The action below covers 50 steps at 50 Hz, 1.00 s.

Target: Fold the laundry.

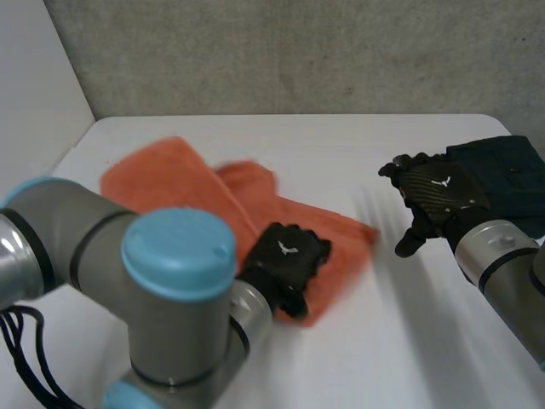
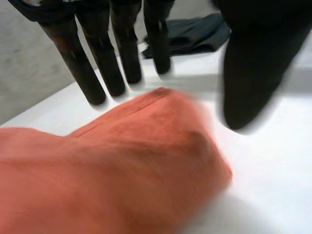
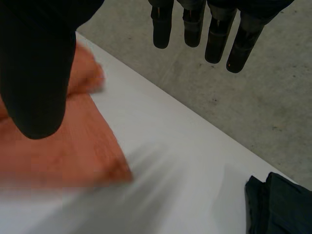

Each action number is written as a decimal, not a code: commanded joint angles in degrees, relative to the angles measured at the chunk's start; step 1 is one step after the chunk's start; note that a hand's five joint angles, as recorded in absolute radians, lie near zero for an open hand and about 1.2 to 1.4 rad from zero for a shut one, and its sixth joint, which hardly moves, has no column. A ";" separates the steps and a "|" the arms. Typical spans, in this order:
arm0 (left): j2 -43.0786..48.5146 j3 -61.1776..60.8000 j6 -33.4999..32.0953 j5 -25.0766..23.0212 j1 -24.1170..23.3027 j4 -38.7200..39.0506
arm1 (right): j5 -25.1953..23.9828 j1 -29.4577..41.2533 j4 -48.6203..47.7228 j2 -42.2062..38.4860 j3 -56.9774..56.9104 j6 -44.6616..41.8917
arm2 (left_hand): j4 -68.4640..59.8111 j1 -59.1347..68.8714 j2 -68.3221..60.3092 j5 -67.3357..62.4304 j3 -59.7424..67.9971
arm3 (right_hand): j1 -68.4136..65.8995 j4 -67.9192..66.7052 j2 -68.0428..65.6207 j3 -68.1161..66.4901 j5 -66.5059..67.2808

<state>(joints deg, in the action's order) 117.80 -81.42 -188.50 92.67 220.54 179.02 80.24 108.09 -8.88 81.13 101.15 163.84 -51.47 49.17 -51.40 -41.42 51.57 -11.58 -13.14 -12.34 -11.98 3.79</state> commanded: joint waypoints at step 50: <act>31.60 49.06 -19.71 -13.92 25.56 -21.61 | 0.36 10.39 11.96 -9.76 -0.87 -0.98 | 22.43 -20.13 22.35 22.37 -22.52 | 1.58 3.14 2.34 1.98 -3.79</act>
<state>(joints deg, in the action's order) 144.88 -38.12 -207.96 79.23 246.60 161.65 80.66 118.99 3.00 71.51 100.18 162.88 -22.79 22.50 -22.59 -12.90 22.63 -11.58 -13.14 -12.34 -11.98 3.79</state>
